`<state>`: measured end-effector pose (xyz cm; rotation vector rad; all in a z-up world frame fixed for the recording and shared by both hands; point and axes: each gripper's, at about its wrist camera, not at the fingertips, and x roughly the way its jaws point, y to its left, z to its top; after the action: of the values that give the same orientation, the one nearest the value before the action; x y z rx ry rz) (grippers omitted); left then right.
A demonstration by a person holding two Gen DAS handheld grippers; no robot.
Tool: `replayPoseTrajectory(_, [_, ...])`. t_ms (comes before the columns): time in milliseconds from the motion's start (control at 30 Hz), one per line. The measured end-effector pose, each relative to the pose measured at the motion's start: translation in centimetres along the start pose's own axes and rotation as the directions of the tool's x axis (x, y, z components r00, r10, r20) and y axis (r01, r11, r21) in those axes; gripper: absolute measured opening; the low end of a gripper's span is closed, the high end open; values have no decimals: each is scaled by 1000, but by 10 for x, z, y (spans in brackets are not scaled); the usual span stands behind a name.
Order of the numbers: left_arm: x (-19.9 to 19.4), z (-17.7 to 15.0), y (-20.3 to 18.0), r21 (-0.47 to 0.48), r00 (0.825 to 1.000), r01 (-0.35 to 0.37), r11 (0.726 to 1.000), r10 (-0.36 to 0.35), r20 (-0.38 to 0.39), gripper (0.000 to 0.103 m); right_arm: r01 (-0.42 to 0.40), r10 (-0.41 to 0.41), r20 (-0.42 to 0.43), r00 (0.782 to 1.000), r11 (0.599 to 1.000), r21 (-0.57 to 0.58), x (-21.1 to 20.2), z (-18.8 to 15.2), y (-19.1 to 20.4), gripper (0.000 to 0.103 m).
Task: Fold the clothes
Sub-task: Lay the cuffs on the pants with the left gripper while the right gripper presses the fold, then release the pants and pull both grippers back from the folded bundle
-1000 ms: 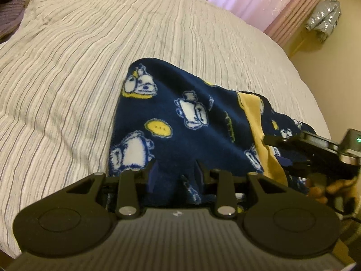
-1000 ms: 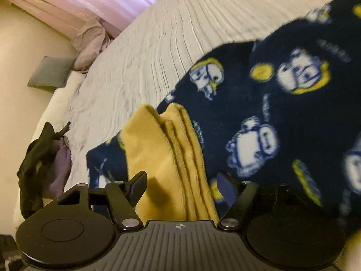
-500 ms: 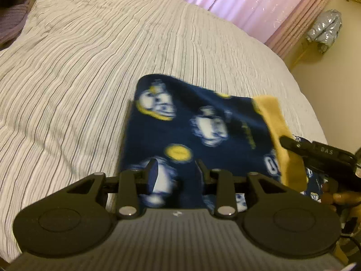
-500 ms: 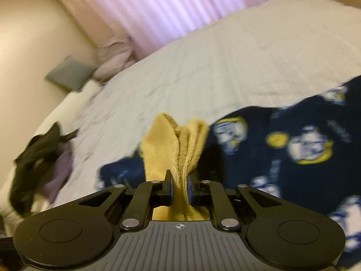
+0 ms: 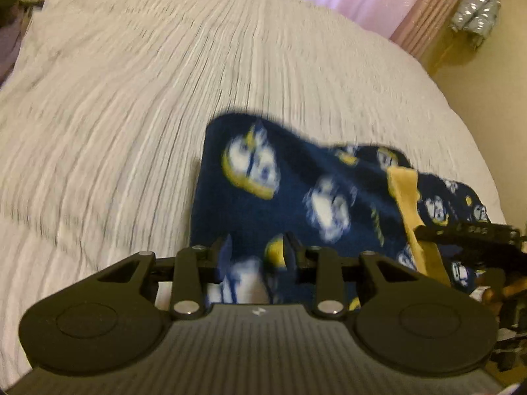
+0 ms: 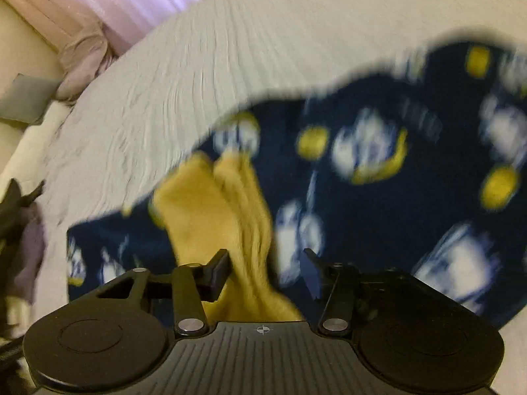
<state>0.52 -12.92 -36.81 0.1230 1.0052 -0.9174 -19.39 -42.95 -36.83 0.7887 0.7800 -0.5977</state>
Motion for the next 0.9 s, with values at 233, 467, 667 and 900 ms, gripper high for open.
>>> replayPoseTrajectory(233, [24, 46, -7, 105, 996, -11, 994, 2, 86, 4, -55, 84, 95, 992, 959, -277, 5, 15, 64, 42])
replayPoseTrajectory(467, [106, 54, 3, 132, 998, -66, 989, 67, -7, 6, 55, -35, 72, 997, 952, -302, 79, 1, 52, 41])
replayPoseTrajectory(667, [114, 47, -4, 192, 995, -94, 977, 96, -2, 6, 38, -29, 40, 999, 963, -265, 89, 6, 39, 41])
replayPoseTrajectory(900, [32, 37, 8, 113, 995, -92, 989, 86, 57, 6, 42, -19, 105, 994, 973, -225, 12, -3, 34, 41])
